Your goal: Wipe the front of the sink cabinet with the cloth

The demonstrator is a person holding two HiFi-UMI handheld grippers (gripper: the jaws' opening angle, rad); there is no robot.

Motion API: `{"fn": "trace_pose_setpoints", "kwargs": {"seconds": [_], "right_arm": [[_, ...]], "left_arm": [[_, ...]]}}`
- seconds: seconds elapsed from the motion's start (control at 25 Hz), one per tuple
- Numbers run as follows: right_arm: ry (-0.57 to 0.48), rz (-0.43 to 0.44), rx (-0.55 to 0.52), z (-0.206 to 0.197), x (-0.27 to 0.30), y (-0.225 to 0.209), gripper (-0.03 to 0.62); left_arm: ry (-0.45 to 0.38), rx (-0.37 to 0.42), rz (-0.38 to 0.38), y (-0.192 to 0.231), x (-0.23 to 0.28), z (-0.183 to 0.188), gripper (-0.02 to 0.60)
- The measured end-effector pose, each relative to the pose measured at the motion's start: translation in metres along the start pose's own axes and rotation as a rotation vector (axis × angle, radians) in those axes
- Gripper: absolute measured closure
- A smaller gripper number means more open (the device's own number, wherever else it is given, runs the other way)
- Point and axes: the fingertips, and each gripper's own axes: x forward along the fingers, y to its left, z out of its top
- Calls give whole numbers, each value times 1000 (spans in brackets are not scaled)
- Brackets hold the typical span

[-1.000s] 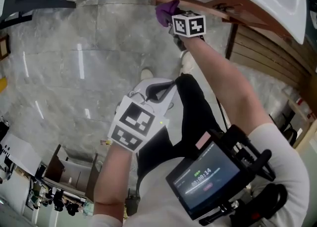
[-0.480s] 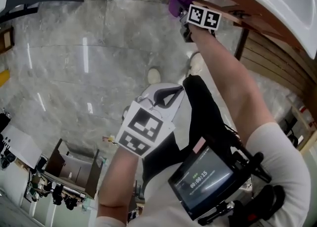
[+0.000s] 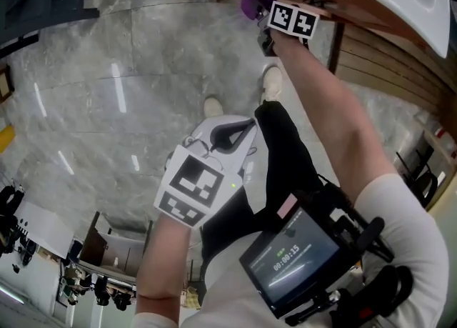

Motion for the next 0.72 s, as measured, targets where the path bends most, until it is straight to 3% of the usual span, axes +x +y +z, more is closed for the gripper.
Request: {"fn": "trace_pose_setpoints", "kwargs": {"seconds": [0.32,0.72], "right_arm": [[-36,-71,34,9,-40,-58,522],[11,-85,10,10,-70,-106,522]], "left_arm": [[41,51,-54,-24,27,18,577],[83,87,-83,-37,66,46,577]]}}
